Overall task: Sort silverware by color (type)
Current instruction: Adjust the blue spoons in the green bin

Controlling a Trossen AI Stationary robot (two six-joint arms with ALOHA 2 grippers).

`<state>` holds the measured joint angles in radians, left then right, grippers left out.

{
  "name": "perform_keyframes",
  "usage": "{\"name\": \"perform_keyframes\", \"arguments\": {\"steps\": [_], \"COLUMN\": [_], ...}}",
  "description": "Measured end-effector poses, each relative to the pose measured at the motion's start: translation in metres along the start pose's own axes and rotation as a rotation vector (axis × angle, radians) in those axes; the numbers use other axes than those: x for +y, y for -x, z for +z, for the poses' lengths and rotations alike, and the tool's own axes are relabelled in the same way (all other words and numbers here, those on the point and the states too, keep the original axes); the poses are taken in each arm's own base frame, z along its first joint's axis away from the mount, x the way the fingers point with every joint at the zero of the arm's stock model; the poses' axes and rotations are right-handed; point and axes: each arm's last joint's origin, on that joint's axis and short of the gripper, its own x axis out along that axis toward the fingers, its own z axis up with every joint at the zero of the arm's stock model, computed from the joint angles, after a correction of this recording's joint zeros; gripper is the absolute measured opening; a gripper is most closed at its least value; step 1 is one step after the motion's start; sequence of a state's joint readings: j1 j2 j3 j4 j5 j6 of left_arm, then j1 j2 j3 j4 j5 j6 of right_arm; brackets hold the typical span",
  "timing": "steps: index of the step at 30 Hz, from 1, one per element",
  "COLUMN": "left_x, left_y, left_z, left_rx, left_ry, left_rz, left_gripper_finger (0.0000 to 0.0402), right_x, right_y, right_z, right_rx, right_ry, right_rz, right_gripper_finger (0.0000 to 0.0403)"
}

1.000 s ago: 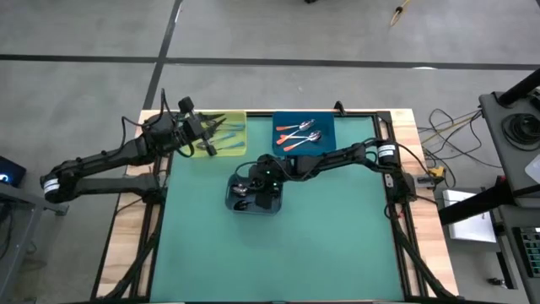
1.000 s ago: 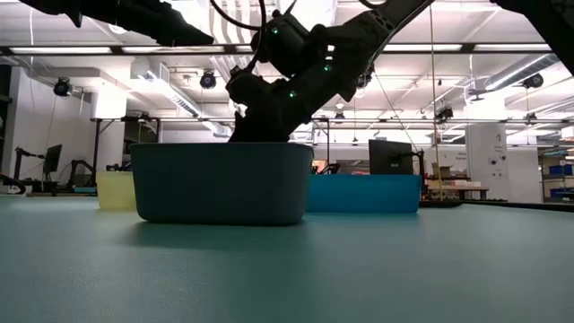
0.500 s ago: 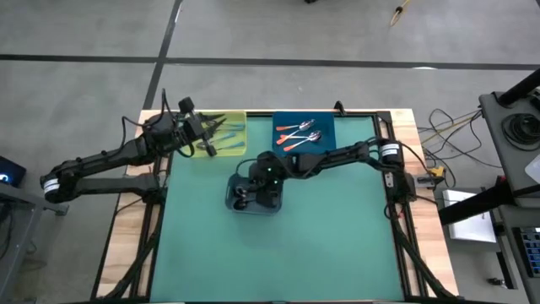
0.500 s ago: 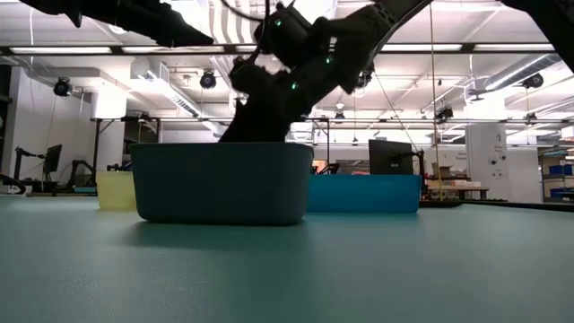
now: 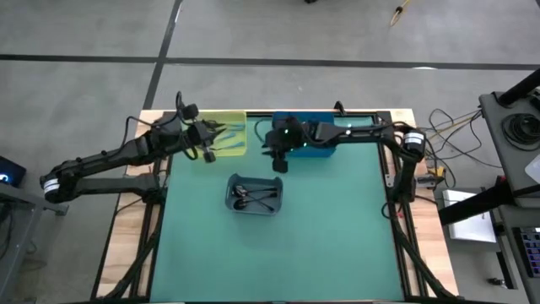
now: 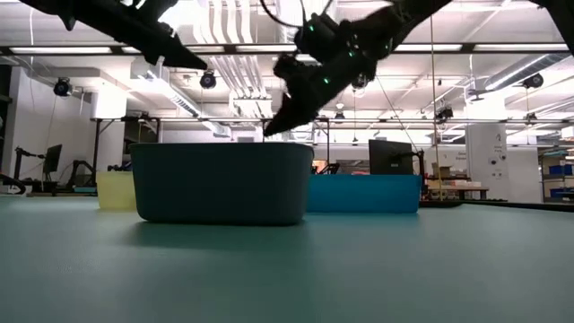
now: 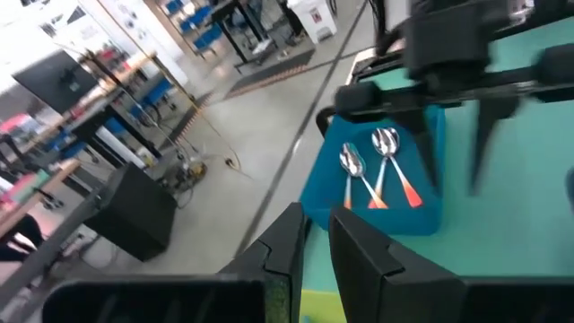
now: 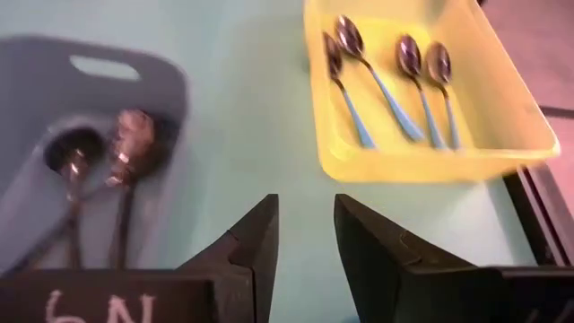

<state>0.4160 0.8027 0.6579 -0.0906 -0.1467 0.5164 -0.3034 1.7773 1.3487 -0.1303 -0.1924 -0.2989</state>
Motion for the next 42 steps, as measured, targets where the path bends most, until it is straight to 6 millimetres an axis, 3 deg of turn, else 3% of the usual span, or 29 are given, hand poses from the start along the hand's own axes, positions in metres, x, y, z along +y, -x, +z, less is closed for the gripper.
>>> {"name": "perform_keyframes", "arguments": {"steps": [6, 21, 35, 42], "left_x": [-0.003, -0.004, -0.001, 0.003], "left_y": [0.0, -0.003, -0.037, -0.045], "left_z": [-0.003, -0.003, -0.004, -0.003], "left_rx": [0.02, 0.014, 0.134, 0.301], "left_ry": [0.066, 0.134, 0.212, 0.218], "left_rz": [-0.052, -0.073, -0.109, -0.205], "left_gripper_finger": [0.0038, 0.0038, 0.0038, 0.0038], "right_x": [-0.03, -0.075, -0.118, -0.124], "right_y": [0.005, 0.022, 0.046, 0.048], "right_z": [-0.019, -0.027, -0.047, -0.051], "right_rx": [-0.074, -0.189, -0.214, -0.207], "right_ry": [-0.034, 0.053, 0.059, 0.075], "right_rz": [0.061, 0.012, -0.014, -0.03], "right_gripper_finger": [0.01, 0.0097, 0.0097, 0.0097]}}
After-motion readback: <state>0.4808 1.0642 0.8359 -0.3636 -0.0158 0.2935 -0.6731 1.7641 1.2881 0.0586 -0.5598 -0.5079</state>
